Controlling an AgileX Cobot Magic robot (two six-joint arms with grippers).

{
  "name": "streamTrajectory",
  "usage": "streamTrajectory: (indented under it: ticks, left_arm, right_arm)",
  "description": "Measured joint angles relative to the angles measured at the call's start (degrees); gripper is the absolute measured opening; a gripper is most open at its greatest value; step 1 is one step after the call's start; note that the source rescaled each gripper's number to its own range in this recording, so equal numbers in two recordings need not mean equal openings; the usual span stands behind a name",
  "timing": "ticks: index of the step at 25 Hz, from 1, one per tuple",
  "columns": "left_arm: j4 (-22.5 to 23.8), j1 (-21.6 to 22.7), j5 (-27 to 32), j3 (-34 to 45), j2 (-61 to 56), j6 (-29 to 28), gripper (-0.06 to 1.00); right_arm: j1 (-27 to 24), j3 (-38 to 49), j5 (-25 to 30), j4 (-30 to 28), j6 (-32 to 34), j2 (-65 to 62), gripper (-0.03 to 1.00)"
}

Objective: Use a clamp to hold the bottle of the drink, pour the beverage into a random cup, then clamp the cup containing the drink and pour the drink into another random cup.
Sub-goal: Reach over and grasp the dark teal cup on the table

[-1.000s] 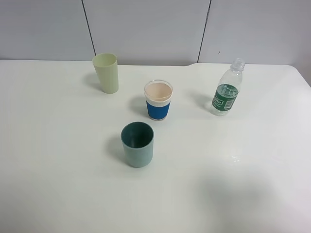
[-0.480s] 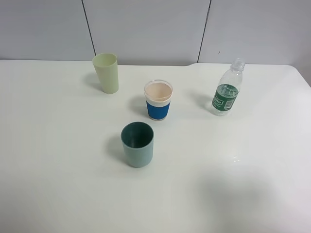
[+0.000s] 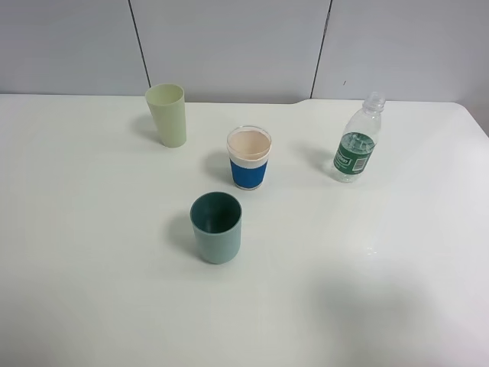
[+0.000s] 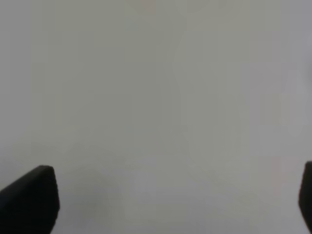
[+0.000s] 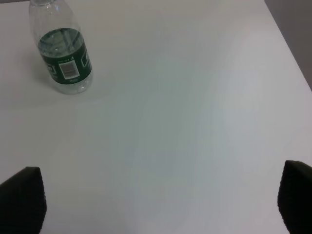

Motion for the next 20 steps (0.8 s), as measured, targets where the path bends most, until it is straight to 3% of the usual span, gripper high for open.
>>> streamTrajectory:
  ticks: [4, 10, 16, 20]
  left_arm:
    - [0.8, -9.8, -0.7, 0.0, 7.9, 1.1, 1.00]
    - [0.2, -20.2, -2.6, 0.0, 15.5, 7.6, 1.00]
    - [-4.3, -25.7, -7.0, 2.5, 20.6, 11.9, 1.00]
    - [-5.4, -26.7, -14.8, 6.3, 23.4, 12.0, 1.00]
  right_arm:
    - [0.0, 0.0, 0.0, 0.0, 0.0, 0.0, 0.88]
    - [0.0, 0.0, 0.0, 0.0, 0.0, 0.0, 0.88]
    - [0.0, 0.0, 0.0, 0.0, 0.0, 0.0, 0.88]
    - [0.0, 0.0, 0.0, 0.0, 0.0, 0.0, 0.88]
